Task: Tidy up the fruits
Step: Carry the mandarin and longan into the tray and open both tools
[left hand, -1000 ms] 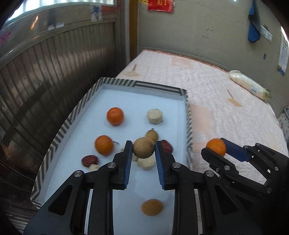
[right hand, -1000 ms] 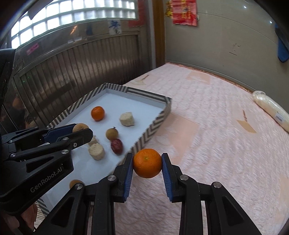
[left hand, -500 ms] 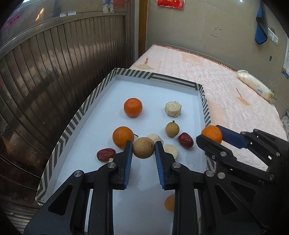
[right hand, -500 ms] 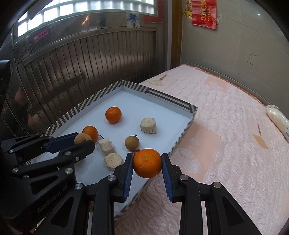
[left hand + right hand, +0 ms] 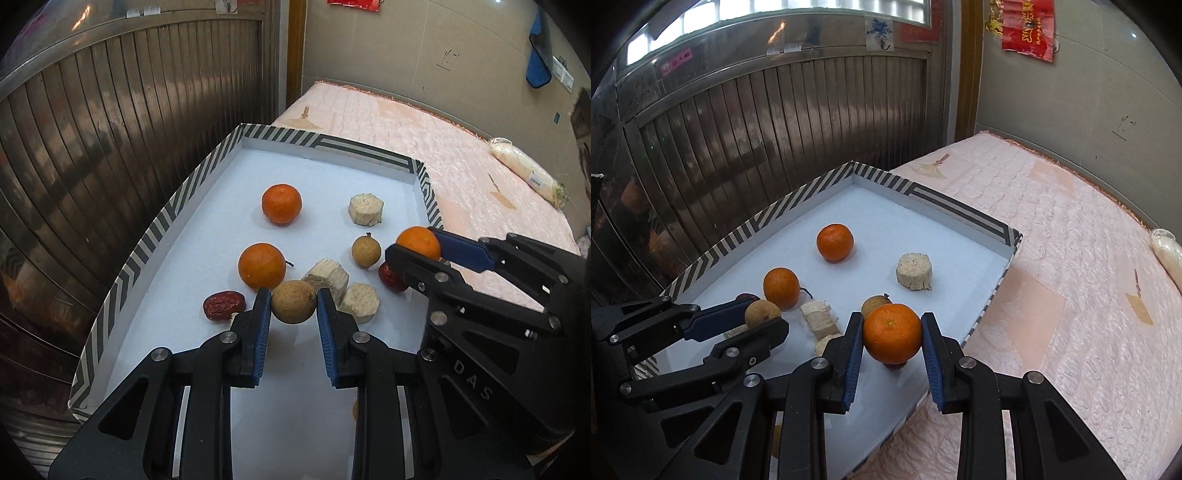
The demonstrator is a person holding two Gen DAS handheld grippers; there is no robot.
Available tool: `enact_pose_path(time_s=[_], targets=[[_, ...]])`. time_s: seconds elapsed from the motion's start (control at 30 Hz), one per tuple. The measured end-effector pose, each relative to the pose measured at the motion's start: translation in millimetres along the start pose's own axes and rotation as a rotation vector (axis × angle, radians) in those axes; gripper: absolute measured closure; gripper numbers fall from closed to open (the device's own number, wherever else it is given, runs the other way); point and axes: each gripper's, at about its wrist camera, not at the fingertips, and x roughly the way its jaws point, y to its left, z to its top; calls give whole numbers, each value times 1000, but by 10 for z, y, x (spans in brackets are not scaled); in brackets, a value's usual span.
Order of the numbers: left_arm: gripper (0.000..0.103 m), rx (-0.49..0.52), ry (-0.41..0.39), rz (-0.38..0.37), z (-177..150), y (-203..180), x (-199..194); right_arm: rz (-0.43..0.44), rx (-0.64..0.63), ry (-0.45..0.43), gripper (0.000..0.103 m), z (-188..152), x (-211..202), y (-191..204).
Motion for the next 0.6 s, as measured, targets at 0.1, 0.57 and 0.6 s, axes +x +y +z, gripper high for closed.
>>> enact_pose_path(time_s=[0.1,0.57,0.6], targets=[[78,5,1,4,-7,11,22,8,-1,5,73,25,56,0],[78,3,-4,16,8,17,50,27,2,32,73,53,212,-19],[78,2,-4,16,10,18,49,29,6,30,73,54,214,-22]])
